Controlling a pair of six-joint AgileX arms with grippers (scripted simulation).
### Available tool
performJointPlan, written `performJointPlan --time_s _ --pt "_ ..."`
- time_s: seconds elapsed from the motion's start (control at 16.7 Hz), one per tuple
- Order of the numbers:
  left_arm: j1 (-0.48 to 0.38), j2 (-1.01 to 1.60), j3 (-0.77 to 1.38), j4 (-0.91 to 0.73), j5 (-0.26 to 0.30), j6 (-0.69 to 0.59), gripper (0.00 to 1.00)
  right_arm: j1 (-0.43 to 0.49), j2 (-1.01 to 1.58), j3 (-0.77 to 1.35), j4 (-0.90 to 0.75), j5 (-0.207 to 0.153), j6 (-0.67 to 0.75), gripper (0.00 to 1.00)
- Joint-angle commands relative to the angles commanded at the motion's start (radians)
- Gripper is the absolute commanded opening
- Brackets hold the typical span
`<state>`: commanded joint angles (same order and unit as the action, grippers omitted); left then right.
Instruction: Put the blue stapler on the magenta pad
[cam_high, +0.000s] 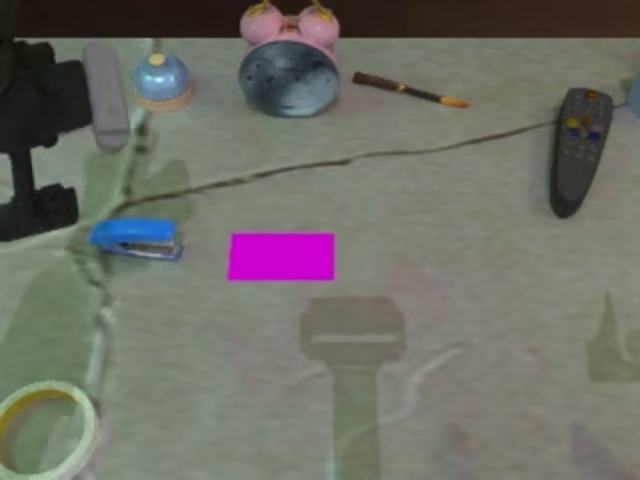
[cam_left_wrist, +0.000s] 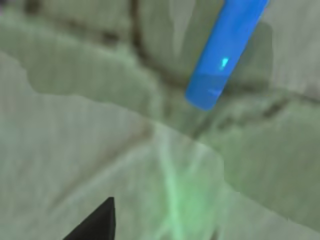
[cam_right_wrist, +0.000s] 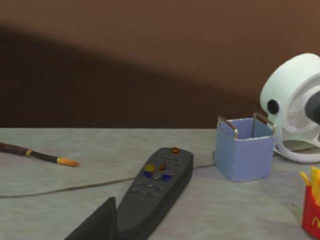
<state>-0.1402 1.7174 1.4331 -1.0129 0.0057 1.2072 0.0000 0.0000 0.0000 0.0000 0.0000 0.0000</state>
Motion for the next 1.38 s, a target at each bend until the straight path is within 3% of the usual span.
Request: performJointPlan --time_s 0.42,0.84,1.02,1.38 --pt "-0.034 0.394 0.368 -0.226 0.007 0.29 1.0 0.0 0.0 0.0 0.0 0.0 0.0 1.0" --pt "-0.032 0.425 0.4 -0.243 0.008 0.316 1.0 0.0 0.0 0.0 0.0 0.0 0.0 1.0" --pt "-0.036 0.437 0.365 -0.204 0.009 0.318 1.0 0.0 0.0 0.0 0.0 0.0 0.0 1.0" --pt "-0.038 0.511 0.191 0.059 0.01 0.317 1.0 0.0 0.0 0.0 0.0 0.0 0.0 1.0"
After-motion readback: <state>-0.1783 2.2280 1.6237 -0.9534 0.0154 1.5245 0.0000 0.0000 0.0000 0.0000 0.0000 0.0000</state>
